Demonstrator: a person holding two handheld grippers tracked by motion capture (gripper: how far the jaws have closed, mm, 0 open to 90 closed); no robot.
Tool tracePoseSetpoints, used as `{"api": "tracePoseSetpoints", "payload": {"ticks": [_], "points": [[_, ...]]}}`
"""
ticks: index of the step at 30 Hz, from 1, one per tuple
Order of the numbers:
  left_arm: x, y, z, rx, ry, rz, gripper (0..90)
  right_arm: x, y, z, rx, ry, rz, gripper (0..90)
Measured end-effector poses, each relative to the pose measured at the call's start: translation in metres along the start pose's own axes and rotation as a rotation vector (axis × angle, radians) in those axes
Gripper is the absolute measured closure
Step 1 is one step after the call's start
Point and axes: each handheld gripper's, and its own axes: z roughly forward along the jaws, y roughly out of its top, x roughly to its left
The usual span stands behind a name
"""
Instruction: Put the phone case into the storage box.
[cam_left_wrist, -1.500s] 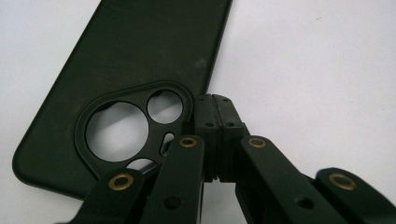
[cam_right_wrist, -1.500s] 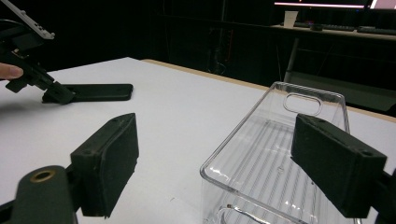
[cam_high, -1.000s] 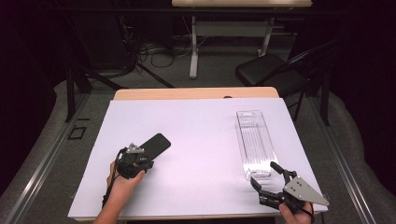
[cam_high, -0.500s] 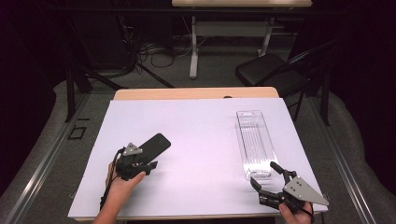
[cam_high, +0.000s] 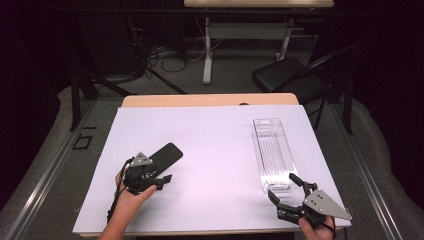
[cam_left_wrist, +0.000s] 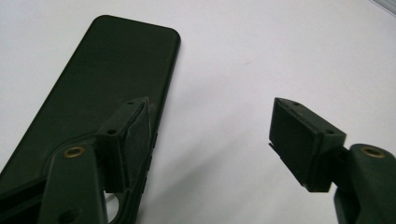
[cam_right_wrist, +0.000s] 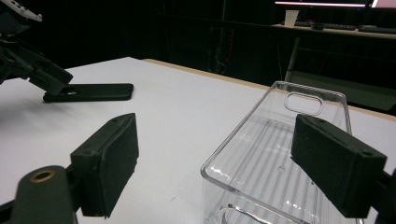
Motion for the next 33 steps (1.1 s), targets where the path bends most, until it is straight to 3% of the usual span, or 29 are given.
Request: {"api": "tracePoseSetpoints", "payload": {"ticks": [12, 22, 27, 33], "points": [[-0.001, 0.005, 0.004, 0.045, -0.022, 0.044, 16.8, 0.000, 0.000, 0.000, 0.002, -0.003, 0.002, 14.5], [0.006, 0.013, 0.008, 0.062, -0.065, -0.014, 14.7, 0.000, 0.000, 0.000, 0.003, -0.005, 0.001, 14.5], [0.011, 0.017, 0.005, 0.066, -0.084, -0.020, 4.2, 0.000, 0.000, 0.000, 0.005, -0.006, 0.003, 14.5], [0.019, 0.023, 0.001, 0.095, -0.069, -0.002, 0.8, 0.000, 0.000, 0.000, 0.003, -0.003, 0.000, 14.5]]}}
